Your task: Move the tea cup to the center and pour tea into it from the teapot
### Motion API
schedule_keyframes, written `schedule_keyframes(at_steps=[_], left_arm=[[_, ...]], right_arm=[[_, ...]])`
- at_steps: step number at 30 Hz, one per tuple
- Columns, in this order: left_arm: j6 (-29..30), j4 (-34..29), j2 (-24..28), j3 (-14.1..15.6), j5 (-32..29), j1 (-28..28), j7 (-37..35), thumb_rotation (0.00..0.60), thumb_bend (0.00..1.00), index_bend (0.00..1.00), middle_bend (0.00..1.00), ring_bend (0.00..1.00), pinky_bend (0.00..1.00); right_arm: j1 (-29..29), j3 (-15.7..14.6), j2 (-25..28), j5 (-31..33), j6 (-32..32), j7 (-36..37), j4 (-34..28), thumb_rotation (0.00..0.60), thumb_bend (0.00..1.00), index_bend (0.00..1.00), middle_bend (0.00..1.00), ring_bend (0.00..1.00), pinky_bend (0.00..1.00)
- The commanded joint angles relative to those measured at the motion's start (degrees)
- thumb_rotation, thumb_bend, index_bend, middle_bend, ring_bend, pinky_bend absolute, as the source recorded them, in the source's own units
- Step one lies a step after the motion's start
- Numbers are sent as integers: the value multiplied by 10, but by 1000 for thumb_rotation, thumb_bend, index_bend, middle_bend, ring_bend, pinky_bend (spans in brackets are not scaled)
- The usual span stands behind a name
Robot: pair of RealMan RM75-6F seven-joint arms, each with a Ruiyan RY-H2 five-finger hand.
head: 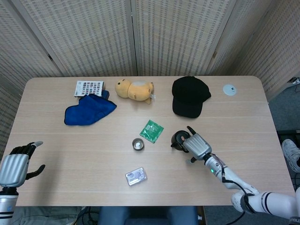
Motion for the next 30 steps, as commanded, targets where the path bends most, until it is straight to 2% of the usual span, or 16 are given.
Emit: schedule_keyframes(at_steps=[1,20,27,30], left_arm=[[0,0,0,0,0,1,-1,600,220,227,270,318,273],[0,2,-1,0,-1,2,-3,600,220,227,270,318,274],[0,1,-2,0,-1,1,-2,600,220,227,270,318,273],[-1,1,-1,0,0,1,-1,600,220,227,270,318,273]], right_arm=[[-1,-2,0,1,0,-2,-2,438,0,591,557,474,0],[-14,-18,2,6,0,-4,-3,464,0,591,559,474,0],[-20,-22,5,6,1,2,-4,506,0,594,576,477,0],[-21,-19,7,3,6,8,-5,548,0,637,614,520,0]])
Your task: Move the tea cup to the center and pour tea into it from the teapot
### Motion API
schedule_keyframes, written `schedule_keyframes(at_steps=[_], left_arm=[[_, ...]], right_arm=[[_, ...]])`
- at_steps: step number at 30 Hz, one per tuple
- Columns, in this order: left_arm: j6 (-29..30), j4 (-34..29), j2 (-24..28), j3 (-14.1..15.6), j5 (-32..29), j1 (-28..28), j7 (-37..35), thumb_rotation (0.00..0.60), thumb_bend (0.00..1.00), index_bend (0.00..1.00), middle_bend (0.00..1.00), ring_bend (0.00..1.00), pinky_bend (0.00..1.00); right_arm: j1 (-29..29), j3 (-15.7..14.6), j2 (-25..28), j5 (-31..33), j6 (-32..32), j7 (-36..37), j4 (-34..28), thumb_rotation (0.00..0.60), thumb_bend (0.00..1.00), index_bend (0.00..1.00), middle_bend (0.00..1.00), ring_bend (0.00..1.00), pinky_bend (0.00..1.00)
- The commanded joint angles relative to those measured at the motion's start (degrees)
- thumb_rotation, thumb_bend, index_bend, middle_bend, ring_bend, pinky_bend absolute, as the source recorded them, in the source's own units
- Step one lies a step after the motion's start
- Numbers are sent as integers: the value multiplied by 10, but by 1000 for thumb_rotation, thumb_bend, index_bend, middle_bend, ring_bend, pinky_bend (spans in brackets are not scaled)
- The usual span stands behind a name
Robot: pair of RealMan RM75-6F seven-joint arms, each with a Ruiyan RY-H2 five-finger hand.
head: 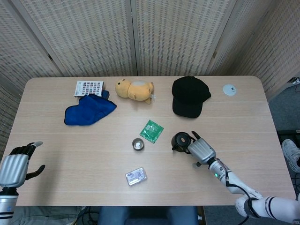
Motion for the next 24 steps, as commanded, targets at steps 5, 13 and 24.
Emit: schedule_keyframes(at_steps=[5,13,24], left_arm=[[0,-1,1,-1,-1,0,2,600,220,227,270,318,273],[0,-3,4,-1,-2,1,0,600,220,227,270,318,273],[2,-4,7,0,-2,3,-1,600,217,227,269,318,269]], right_arm=[[-2,10,2,-5,10,19,-1,594,0,744,705,632,0],[8,28,-2,-2,-3,51,4,600,0,888,828,756,0],[29,51,-4,-16,-23,116,18,578,0,970,883,797,0]])
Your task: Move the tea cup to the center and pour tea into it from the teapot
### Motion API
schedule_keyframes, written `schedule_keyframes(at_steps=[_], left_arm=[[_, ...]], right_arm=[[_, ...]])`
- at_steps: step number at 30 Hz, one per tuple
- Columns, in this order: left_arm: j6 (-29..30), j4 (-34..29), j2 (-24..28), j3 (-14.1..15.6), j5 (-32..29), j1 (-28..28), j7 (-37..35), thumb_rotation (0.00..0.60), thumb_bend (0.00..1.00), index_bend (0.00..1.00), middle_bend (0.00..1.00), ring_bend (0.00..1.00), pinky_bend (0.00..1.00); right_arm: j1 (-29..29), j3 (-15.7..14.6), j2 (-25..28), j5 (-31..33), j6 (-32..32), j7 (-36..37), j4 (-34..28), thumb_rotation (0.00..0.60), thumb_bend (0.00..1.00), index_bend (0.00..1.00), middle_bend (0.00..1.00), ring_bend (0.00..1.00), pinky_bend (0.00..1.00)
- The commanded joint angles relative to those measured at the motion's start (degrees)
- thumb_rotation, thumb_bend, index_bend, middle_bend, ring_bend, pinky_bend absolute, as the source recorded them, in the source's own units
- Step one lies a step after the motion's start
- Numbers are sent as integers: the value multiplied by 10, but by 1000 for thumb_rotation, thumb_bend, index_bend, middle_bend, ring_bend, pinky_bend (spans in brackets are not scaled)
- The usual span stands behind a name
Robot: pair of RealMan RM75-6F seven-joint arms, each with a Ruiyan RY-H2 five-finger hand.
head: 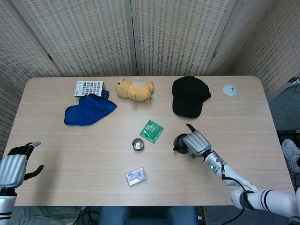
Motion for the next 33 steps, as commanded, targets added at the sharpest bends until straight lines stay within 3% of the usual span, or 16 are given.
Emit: schedule_keyframes(at_steps=[1,6,20,27,33], left_arm=[[0,-1,1,0,0,0,1,600,217,227,269,318,269],[0,-3,1,0,1,0,3,600,214,227,268,318,267],[1,-10,2,1,5,0,9,600,205,227,268,318,263],[1,-13,3,3,7,0,9,600,172,227,264,318,258],[3,-16,4,3,12,0,10,600,153,227,262,318,257]], right_arm=[[6,7,3,-9,-5,27,4,558,0,977,888,801,0],[8,11,13,-23,-1,53,4,487,0,994,894,805,0],[-9,17,53,-17,33,59,-47,461,0,1000,963,868,0],[-18,15,68,11,40,27,-79,364,0,1000,963,866,0],[-21,16,75,26,42,17,-97,352,0,1000,955,860,0]])
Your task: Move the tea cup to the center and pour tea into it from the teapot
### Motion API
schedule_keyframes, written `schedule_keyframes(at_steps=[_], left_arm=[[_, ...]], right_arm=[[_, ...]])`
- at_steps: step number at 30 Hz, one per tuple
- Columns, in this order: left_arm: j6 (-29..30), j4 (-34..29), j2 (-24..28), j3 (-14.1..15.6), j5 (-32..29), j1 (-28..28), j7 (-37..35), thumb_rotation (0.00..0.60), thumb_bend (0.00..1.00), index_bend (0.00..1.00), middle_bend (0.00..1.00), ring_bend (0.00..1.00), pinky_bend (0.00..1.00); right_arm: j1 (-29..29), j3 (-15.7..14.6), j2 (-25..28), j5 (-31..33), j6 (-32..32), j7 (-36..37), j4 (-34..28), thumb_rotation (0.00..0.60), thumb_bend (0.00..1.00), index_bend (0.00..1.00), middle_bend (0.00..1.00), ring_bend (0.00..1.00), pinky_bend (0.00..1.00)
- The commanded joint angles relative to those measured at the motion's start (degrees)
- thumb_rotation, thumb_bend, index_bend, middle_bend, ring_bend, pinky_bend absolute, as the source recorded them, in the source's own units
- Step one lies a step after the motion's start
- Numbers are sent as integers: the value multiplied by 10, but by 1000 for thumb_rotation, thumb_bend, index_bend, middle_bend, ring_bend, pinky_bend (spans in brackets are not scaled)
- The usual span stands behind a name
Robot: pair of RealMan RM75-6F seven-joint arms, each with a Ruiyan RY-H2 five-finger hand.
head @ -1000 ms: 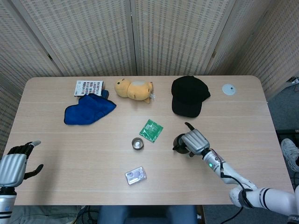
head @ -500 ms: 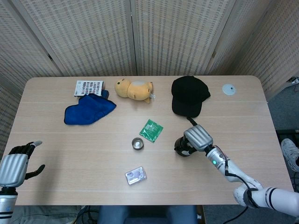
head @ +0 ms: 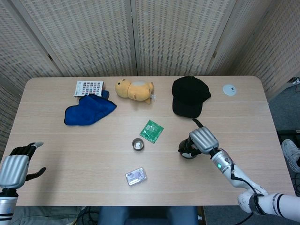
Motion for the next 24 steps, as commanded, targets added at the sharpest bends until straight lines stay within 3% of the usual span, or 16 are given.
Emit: schedule_keyframes(at_steps=[1,4,9,16,20,24], left_arm=[[0,-1,1,0,1,0,0,600,151,227,262,318,256],[2,-2,1,-1,2,0,1,600,150,227,262,318,256],[4,-2,1,1,4,1,2,600,149,227,262,318,257],[6,-1,1,1,6,2,-2,600,149,227,262,318,256],[7,1,1,1,7,3,-5,600,150,227,262,318,256],[7,2,1,1,7,3,-7,600,149,227,262,318,252]], right_arm=[[0,0,4,8,-4,-2,-9,352,0,1000,955,860,0],[2,-2,9,12,-9,-11,-14,357,18,1000,955,860,0],[0,-4,8,2,-3,-7,-14,361,207,1000,955,862,0],[-2,-4,6,-12,6,0,-12,361,382,1000,956,870,12],[-2,-3,1,-20,13,2,-10,360,445,1000,956,870,80],[2,4,-6,-23,15,6,-3,362,458,1000,956,872,220]])
